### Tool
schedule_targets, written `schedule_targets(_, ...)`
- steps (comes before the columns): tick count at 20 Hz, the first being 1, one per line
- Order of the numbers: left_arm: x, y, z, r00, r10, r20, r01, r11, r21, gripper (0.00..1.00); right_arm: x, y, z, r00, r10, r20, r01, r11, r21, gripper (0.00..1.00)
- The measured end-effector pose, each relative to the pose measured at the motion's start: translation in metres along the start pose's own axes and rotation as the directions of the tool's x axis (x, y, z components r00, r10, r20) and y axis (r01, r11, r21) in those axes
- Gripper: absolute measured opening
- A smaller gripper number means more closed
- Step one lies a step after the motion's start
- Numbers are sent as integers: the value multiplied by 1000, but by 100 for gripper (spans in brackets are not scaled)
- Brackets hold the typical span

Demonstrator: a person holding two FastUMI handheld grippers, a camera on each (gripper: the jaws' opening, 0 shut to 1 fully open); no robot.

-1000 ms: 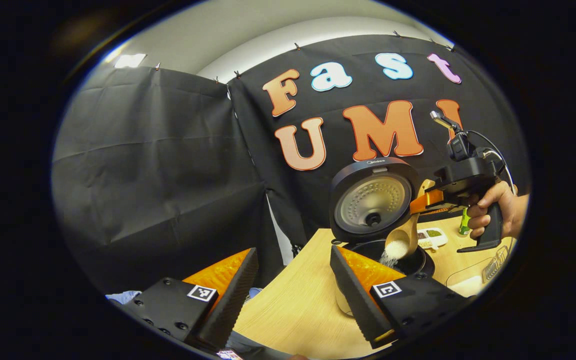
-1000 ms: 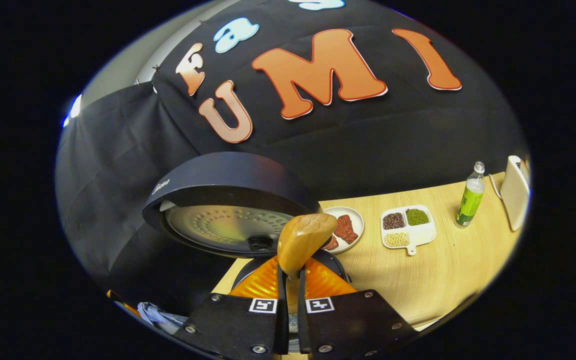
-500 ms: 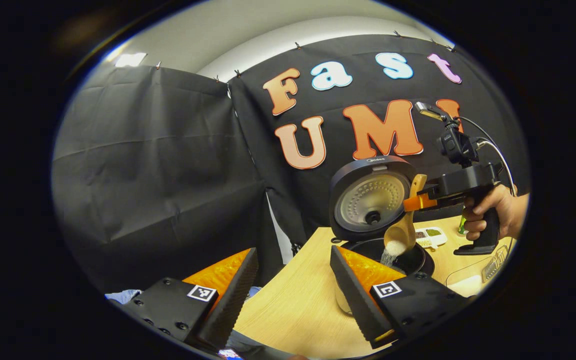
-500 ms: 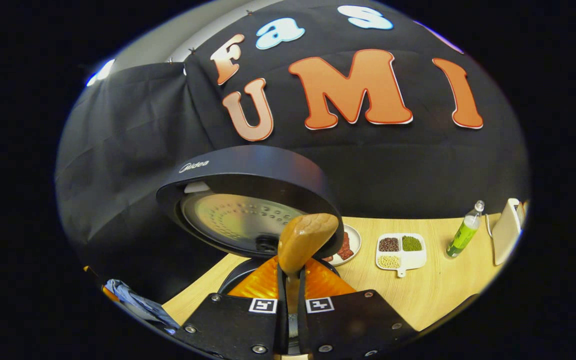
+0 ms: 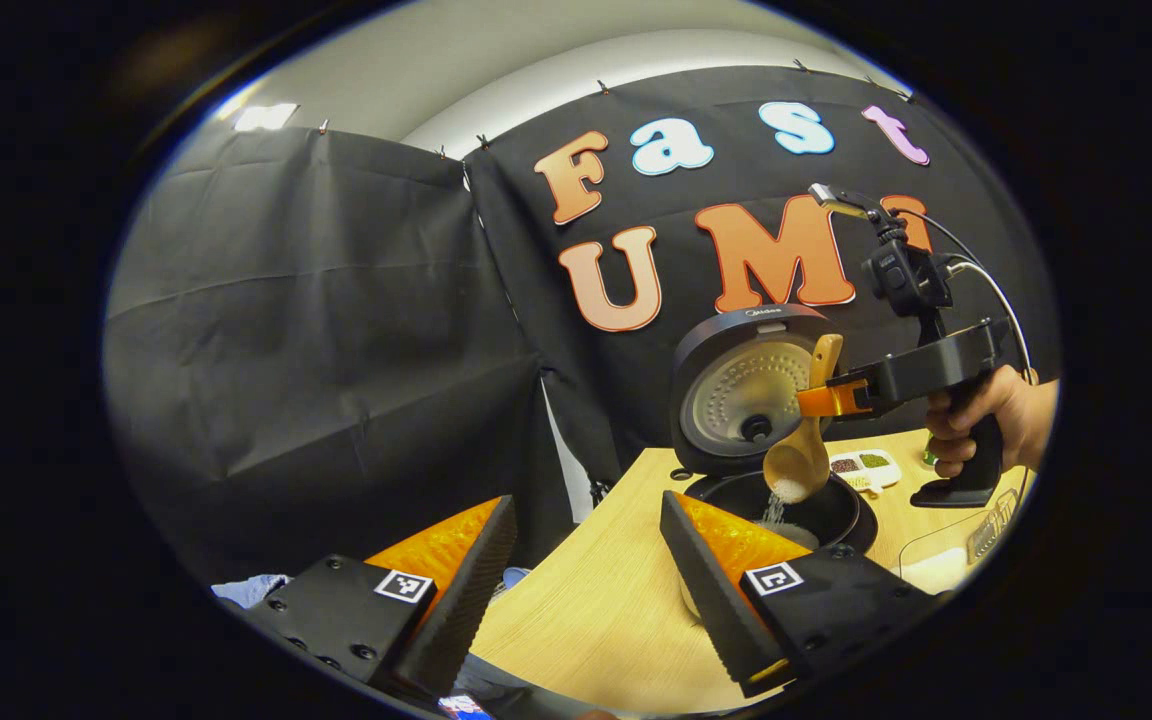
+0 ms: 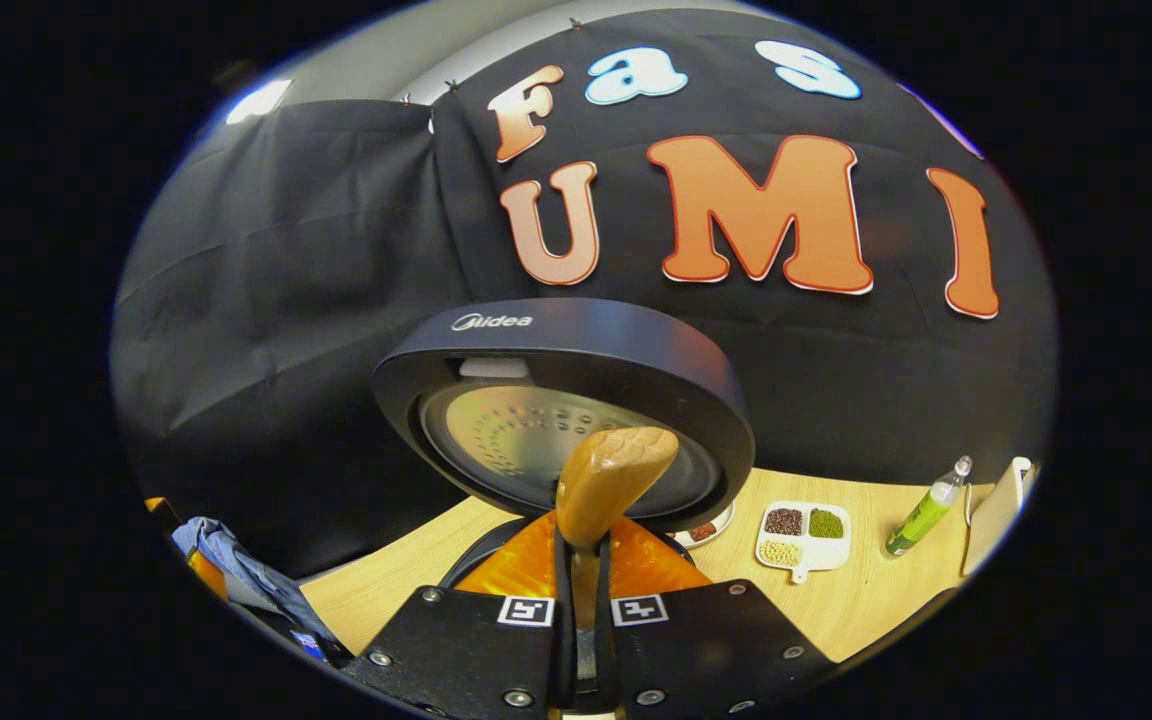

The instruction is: Close the left gripper, press the button to open the rice cooker; take a wooden spoon from the chopstick holder with the right hand, scoop a spoonful of rice and pour it into the rice cooker, then put the wooden spoon back into the chopstick holder.

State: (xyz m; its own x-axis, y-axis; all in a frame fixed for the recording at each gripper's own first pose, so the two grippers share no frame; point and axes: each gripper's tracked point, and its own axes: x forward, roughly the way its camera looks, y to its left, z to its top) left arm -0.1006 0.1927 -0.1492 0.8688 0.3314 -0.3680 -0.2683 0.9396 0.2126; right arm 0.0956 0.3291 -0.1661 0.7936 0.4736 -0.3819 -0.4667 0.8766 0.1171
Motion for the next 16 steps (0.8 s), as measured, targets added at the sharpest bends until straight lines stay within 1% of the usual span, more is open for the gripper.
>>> schedule_targets(3,0,2,-1,1000,1,0,-1,1000,-2,89,-4,9,1,1000,9,16,-7,996,-94,7)
schedule_targets(6,1,1,-3,1000,1,-5,-1,1000,-5,89,-6,19,-2,999,21,25,-16,982,-188,7)
schedule_targets(11,-1,3,-2,1000,4,-1,-4,1000,2,89,-13,34,-1,997,52,48,-36,955,-293,7)
schedule_targets(14,-3,2,-4,1000,5,-6,-5,1000,0,89,-18,37,2,996,61,70,-32,930,-365,7)
schedule_targets(16,-4,2,-2,1000,6,-4,-6,1000,5,89,-19,39,-2,995,70,68,-38,921,-388,7)
